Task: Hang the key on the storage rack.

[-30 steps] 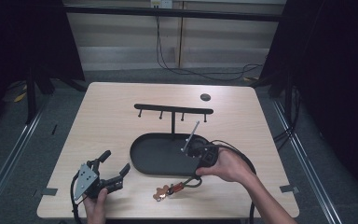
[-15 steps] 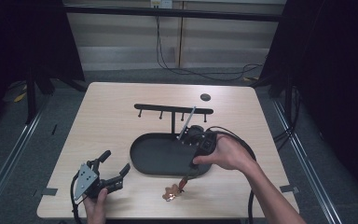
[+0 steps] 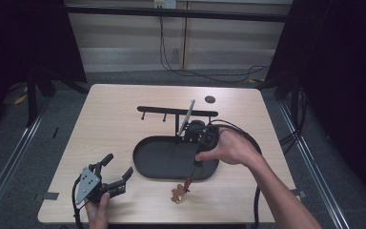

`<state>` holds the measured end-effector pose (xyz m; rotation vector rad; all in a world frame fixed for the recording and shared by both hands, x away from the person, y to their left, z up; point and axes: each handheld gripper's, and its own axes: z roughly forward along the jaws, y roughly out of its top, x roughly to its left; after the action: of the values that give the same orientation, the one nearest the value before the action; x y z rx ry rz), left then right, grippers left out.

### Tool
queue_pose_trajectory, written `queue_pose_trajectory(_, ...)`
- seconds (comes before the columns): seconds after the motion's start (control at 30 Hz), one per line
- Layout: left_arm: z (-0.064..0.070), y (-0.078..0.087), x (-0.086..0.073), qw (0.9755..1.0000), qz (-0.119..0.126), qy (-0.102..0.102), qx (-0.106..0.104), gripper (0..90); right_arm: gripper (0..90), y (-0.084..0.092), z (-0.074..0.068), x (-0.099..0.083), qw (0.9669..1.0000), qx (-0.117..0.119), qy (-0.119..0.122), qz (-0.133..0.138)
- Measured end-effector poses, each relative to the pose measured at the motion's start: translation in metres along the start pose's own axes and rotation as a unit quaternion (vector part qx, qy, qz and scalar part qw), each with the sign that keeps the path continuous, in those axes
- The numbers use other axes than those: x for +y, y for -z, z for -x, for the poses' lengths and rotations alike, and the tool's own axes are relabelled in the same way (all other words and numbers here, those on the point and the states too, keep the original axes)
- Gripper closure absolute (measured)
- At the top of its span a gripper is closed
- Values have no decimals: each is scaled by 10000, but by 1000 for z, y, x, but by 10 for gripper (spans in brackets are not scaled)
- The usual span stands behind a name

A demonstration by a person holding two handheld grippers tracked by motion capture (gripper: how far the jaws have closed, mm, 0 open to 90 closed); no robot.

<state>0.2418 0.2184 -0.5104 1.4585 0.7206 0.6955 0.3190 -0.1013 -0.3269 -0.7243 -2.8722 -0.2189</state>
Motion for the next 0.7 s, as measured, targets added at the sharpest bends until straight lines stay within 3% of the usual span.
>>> queue_pose_trajectory(0.33, 0, 0, 0, 10000, 0, -1, 0, 158, 863, 10, -7, 11, 9997, 16, 33, -243)
queue_pose_trajectory(0.7, 0, 0, 0, 10000, 0, -1, -1, 158, 863, 31, -7, 22, 9997, -59, 221, 125)
